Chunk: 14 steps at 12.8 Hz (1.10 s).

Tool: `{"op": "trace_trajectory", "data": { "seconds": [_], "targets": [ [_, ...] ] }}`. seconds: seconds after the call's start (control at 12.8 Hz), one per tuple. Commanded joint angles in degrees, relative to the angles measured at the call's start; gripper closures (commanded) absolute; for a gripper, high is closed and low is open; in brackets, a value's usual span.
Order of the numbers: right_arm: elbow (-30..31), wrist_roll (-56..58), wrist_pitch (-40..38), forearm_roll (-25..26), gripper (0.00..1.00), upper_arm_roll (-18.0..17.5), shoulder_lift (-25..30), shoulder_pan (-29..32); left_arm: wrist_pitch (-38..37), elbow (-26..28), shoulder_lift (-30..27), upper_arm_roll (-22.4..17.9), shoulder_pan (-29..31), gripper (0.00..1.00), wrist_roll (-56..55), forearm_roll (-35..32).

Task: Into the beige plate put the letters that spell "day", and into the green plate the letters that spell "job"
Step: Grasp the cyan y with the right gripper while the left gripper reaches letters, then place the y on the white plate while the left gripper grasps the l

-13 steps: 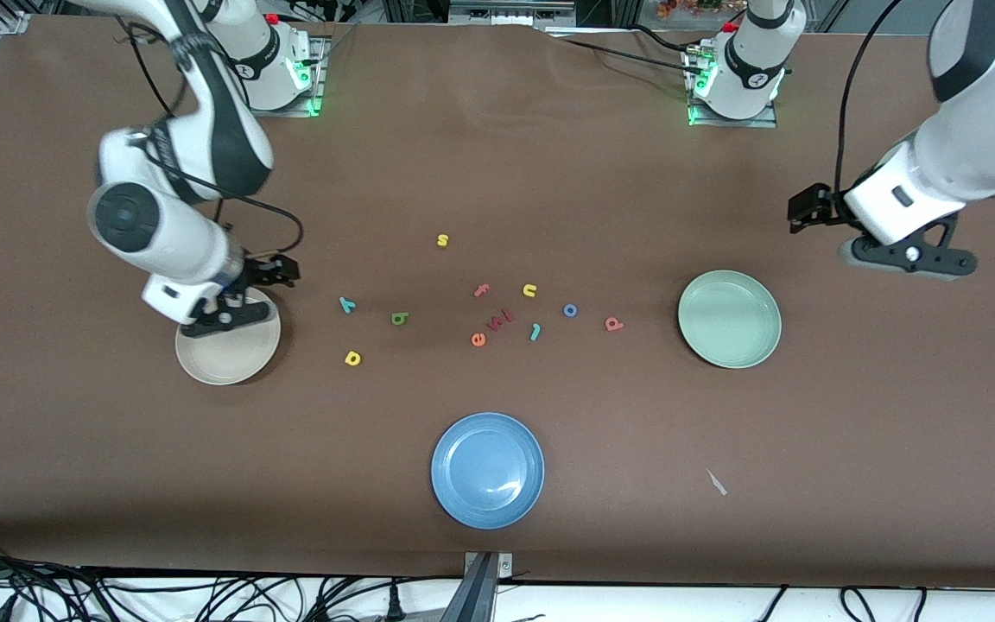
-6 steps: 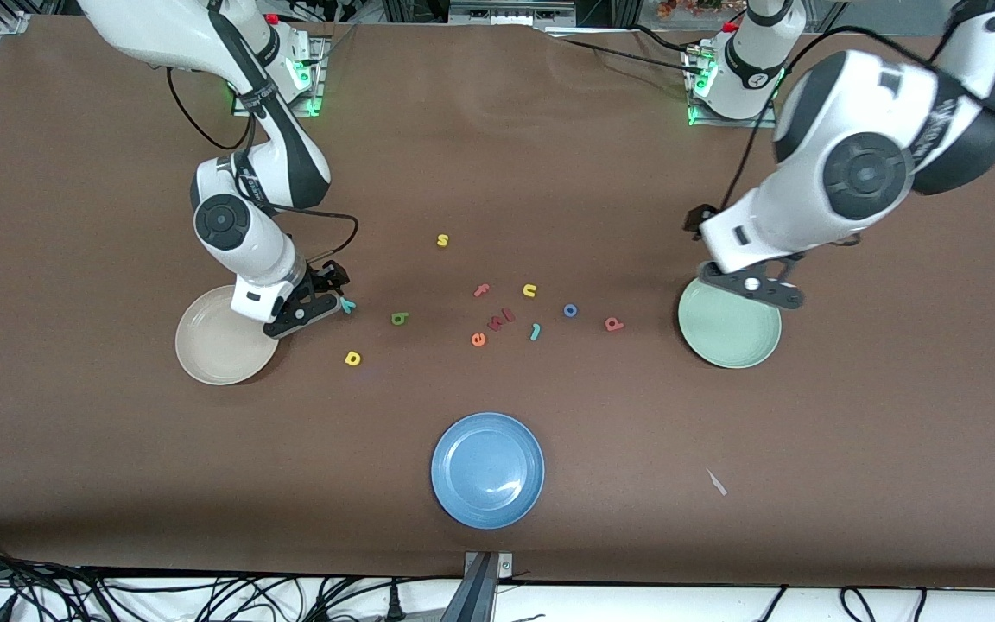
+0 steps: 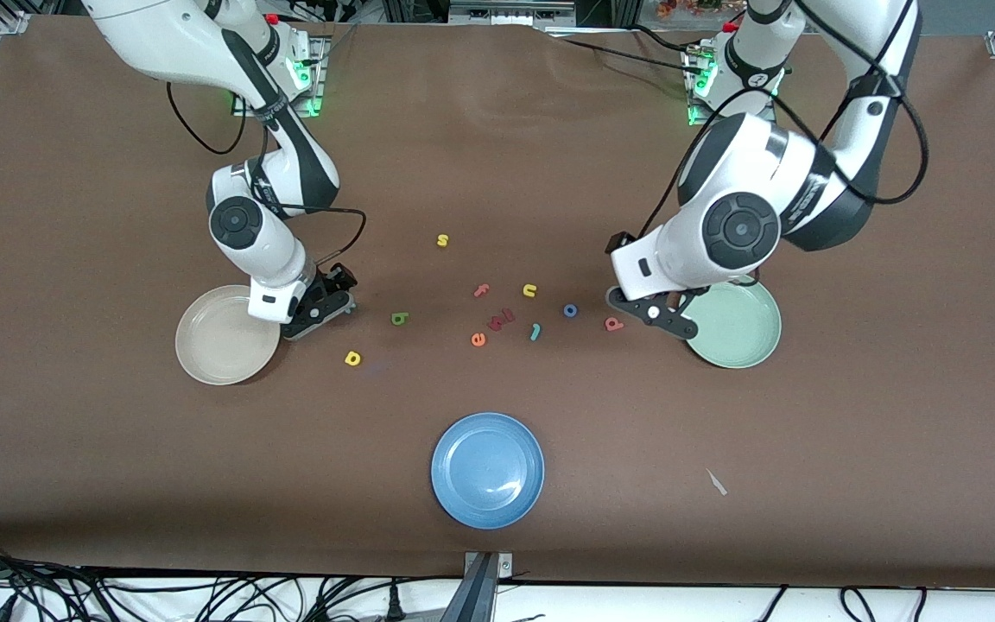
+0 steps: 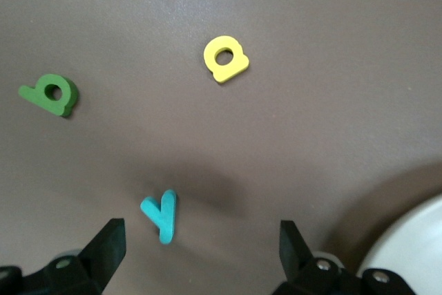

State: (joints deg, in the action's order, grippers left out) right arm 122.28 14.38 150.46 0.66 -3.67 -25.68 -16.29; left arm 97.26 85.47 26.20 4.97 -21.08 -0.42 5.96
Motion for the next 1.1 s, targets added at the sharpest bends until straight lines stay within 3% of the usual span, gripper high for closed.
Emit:
{"op": "trace_trajectory", "data": {
  "seconds": [0.0, 0.47, 0.7, 0.78, 1.02],
  "targets": [
    [-0.1, 1.4, 2.5, 0.4, 0.06, -0.2, -1.7, -1.0, 3.1, -2.1, 3.2, -0.6, -2.7, 0.00, 0.6, 1.4],
    [-0.2, 2.1, 2.6, 0.4, 0.27, -0.2, -2.8, -1.4, 15.2, -1.7, 9.1, -0.8, -8.4, 0.00, 0.1, 0.9],
    [-0.2, 2.1, 2.6, 0.4, 0.40, -0.2, -3.1, -1.7, 18.1, -2.0, 10.5, -0.9, -8.2, 0.00, -6.4, 1.0],
    [-0.2, 2.1, 2.6, 0.4, 0.47, -0.2, -3.1, -1.8, 18.8, -2.1, 11.3, -1.1, -8.1, 0.00, -10.7, 0.7],
    [-0.2, 2.0, 2.6, 0.4, 0.81, -0.2, -3.1, -1.8, 25.8, -2.1, 13.8, -1.8, -8.1, 0.01, -19.0, 0.7]
  ]
}}
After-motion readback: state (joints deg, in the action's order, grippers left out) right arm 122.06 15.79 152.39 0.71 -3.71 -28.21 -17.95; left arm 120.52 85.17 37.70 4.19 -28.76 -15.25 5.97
